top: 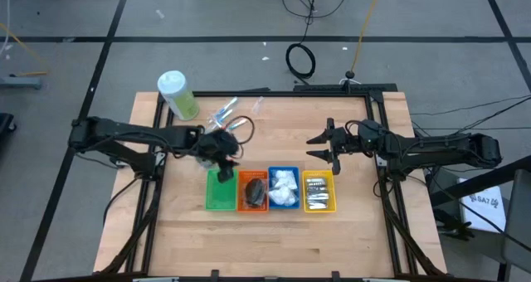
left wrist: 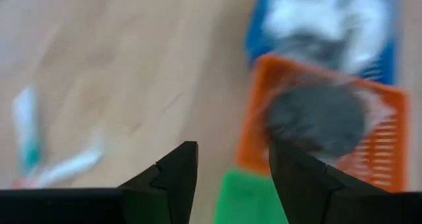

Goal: Pick & Place Travel size toiletries
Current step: Put the black mirror into the orange basket

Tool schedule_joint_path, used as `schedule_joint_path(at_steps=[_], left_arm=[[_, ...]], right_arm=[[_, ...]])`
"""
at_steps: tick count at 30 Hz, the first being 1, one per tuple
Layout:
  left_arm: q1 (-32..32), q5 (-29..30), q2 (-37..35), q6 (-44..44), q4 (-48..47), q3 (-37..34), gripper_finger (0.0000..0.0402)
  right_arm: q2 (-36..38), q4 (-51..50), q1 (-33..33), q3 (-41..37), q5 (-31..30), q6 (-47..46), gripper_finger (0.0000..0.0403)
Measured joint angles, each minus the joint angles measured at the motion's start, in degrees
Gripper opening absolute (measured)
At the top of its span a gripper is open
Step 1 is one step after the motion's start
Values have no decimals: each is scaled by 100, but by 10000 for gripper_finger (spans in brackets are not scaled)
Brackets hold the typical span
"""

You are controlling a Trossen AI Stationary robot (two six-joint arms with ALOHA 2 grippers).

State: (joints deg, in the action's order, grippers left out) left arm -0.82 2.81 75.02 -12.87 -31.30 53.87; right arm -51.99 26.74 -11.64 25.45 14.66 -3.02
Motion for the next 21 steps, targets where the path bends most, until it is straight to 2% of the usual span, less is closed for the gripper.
schedule_joint_path(at_steps=[3,6,11,17,21], left_arm=[[-26,667,-289,-833,-985,2,186],[-29,1364,-399,-2119,-1986,2,187],[-31,1914,-405,-4132,-3389,-9,187],[-230,2005,-404,-4906,-3316,-600,187],[-590,1651,-475,-4839,-2803,-1360,187]], right_arm=[[0,-3,-1,0,0,58,155],[0,-5,0,0,0,69,155],[0,-3,-2,0,0,71,155],[0,-2,0,0,0,69,155],[0,-4,0,0,0,69,155]])
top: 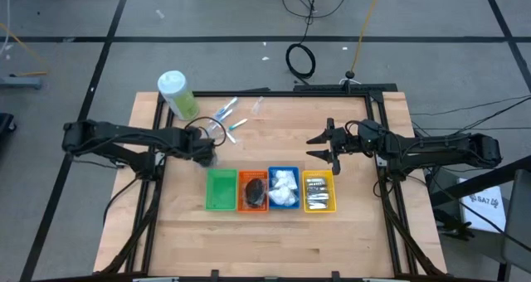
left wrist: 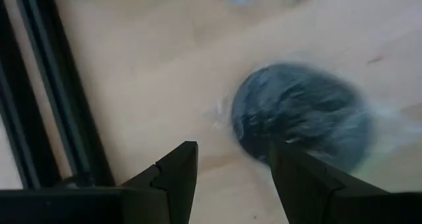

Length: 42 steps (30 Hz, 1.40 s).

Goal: Pick & Place Travel size toiletries
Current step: Put the black mirror into the orange basket

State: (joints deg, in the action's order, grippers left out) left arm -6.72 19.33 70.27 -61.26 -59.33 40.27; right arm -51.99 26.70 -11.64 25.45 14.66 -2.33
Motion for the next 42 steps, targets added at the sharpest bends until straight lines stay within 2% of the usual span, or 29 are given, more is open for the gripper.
schedule_joint_path(at_steps=[4,8,16,27,32,35,42], left_arm=[[-501,-488,-5,293,789,-637,187],[-968,-708,-96,694,1372,-1036,193],[-1591,-1030,-161,1283,1858,-1244,237],[-1921,-1059,-594,2237,2851,-1277,263],[-1882,-1409,-741,2311,3325,-1274,258],[-1799,-1430,-707,2313,3440,-1273,258],[-1669,-1341,-136,2184,3606,-1268,258]], right_arm=[[0,1,0,0,2,-2,155],[0,-1,-2,0,2,-2,155],[0,-4,-2,0,4,-2,155],[0,-3,-2,0,2,-2,155],[0,-5,-1,0,0,0,155],[0,-3,-2,0,-1,9,155],[2,-43,-2,0,-136,13,155]])
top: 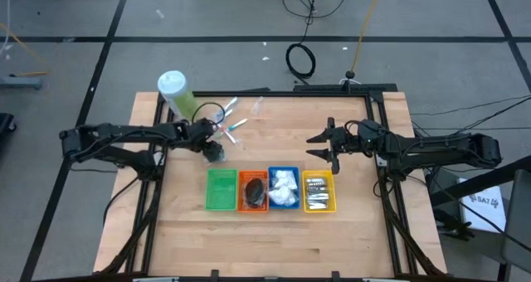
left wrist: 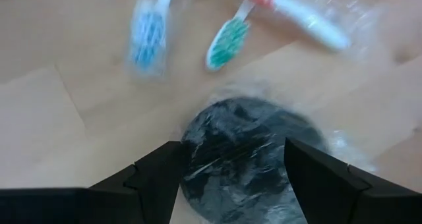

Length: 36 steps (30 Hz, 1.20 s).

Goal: Pick & Place Travel size toiletries
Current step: Put the black mirror into the orange basket

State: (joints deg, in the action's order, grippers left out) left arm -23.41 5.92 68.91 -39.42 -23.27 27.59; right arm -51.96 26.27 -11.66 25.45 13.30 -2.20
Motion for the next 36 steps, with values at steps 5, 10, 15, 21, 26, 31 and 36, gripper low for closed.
schedule_joint_path(at_steps=[5,10,15,21,26,31,36], left_arm=[[30,-2,512,-180,110,20,258],[29,-3,791,-205,229,35,257],[29,-76,813,-61,386,21,234],[29,-122,813,-8,422,20,141],[29,-116,813,11,418,20,57],[29,-109,813,92,435,15,7],[29,-123,647,183,421,4,3]], right_arm=[[0,2,0,2,0,-9,155],[0,1,0,2,0,-11,155],[0,1,0,2,2,-11,155],[0,1,0,2,2,-12,155],[0,1,0,2,2,-12,155],[0,1,0,2,4,-13,155],[0,1,0,2,4,-13,155]])
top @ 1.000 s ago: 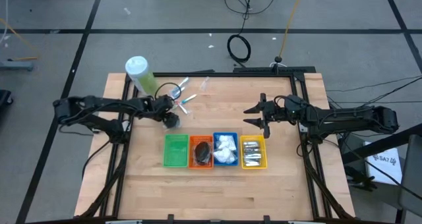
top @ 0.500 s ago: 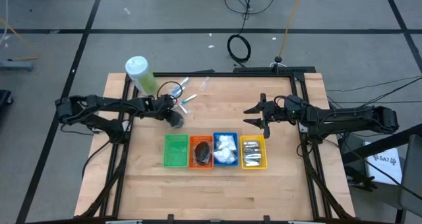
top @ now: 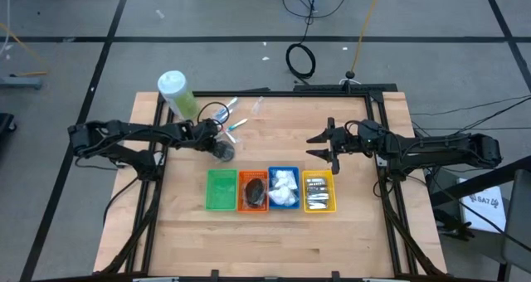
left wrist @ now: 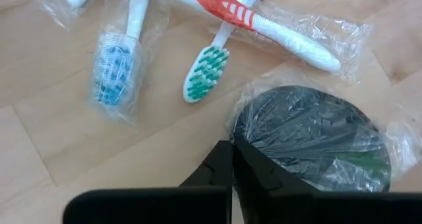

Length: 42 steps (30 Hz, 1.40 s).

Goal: Pick & Place Travel size toiletries
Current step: Put the black mirror into the orange basket

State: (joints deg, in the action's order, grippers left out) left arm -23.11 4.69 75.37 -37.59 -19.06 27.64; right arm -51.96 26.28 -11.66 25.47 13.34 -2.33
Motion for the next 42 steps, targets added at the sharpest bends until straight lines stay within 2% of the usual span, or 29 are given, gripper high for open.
schedule_joint_path(at_steps=[19,25,36,42], left_arm=[[26,-65,-1953,187,143,-11,0],[270,-185,-2425,285,629,-9,0],[1020,-818,-2596,321,2016,-2,0],[1612,-1348,-2378,302,2525,0,0]], right_arm=[[0,-2,0,0,-2,1,155],[0,0,0,0,-4,2,155],[0,0,-2,0,-9,2,155],[0,0,-2,0,-9,2,155]])
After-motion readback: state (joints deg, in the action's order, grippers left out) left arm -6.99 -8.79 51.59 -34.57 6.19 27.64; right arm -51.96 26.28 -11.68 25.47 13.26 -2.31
